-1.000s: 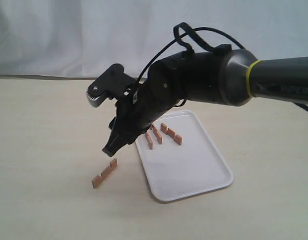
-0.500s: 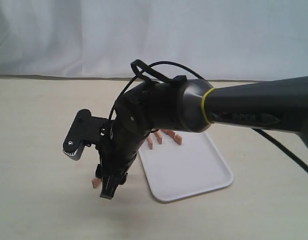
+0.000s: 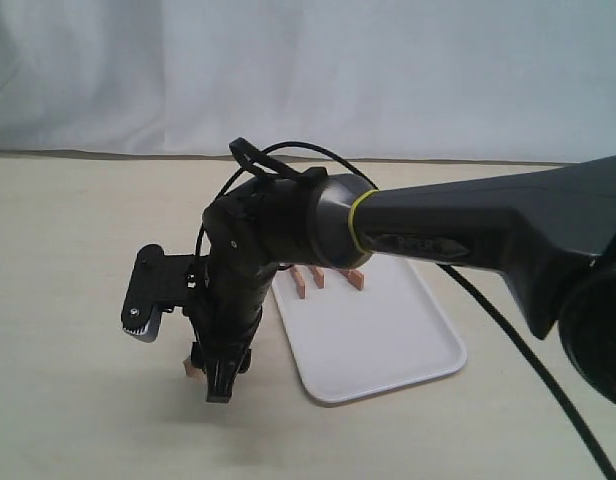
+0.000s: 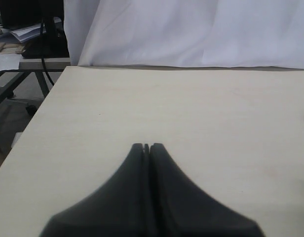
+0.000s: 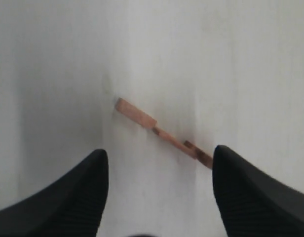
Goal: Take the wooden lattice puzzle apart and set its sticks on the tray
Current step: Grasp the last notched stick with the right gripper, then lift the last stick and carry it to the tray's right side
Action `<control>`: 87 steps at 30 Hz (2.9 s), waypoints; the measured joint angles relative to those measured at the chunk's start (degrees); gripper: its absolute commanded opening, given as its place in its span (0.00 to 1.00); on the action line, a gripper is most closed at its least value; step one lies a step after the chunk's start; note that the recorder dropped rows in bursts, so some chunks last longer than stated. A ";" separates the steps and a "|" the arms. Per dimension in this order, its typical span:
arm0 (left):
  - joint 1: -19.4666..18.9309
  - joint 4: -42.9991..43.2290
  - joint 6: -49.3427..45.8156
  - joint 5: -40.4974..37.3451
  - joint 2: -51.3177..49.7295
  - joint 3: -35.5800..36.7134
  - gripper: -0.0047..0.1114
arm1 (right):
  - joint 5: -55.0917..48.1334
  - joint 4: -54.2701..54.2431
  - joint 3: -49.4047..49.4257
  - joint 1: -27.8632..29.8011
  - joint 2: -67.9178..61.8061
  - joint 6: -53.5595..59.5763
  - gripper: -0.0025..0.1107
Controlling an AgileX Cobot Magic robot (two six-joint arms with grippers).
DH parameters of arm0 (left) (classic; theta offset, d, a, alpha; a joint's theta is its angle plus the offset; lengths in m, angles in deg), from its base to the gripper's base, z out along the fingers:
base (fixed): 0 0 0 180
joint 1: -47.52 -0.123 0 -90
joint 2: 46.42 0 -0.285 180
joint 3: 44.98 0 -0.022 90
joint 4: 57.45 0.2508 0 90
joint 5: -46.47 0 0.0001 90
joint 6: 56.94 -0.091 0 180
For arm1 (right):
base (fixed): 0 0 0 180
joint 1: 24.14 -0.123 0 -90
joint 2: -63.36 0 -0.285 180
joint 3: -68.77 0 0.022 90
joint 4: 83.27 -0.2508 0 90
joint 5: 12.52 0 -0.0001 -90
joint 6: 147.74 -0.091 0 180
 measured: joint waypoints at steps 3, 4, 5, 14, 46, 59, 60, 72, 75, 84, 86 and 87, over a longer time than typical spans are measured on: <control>0.00 0.00 0.00 0.00 0.00 0.00 0.04 | 1.02 0.00 0.00 0.00 -0.85 1.17 0.54; 0.00 0.00 0.00 0.00 0.00 0.00 0.04 | 1.39 0.00 0.00 0.00 -0.96 1.40 0.54; 0.00 0.00 0.00 0.00 0.00 0.00 0.04 | 1.83 0.00 0.00 0.00 -1.10 1.63 0.54; 0.00 0.00 0.00 0.00 0.00 0.00 0.04 | 3.16 0.00 -0.12 0.00 -1.89 4.53 0.42; 0.00 0.00 0.00 0.00 0.00 0.00 0.04 | 2.94 0.05 -2.09 0.28 -0.40 -6.49 0.45; 0.00 0.00 0.00 0.00 0.00 0.00 0.04 | -6.16 -1.51 -5.88 3.93 -5.22 -7.65 0.44; 0.00 0.00 0.00 0.00 0.00 0.00 0.04 | -6.16 -1.63 -5.88 3.93 -5.37 -7.65 0.44; 0.00 0.00 0.00 0.00 0.00 0.00 0.04 | -5.57 -4.37 -6.23 3.93 -5.90 -3.89 0.39; 0.00 0.00 0.00 0.00 0.00 0.00 0.04 | -5.10 -4.71 -6.23 3.93 -6.03 -3.55 0.09; 0.00 0.00 0.00 0.00 0.00 0.00 0.04 | -4.75 -4.47 -6.23 3.93 -2.23 -4.84 0.06; 0.00 0.00 0.00 0.00 0.00 0.00 0.04 | -4.88 -4.47 -6.23 3.93 0.59 -5.73 0.06; 0.00 0.00 0.00 0.00 0.00 0.00 0.04 | -5.16 -4.47 -6.23 4.22 2.59 -6.53 0.06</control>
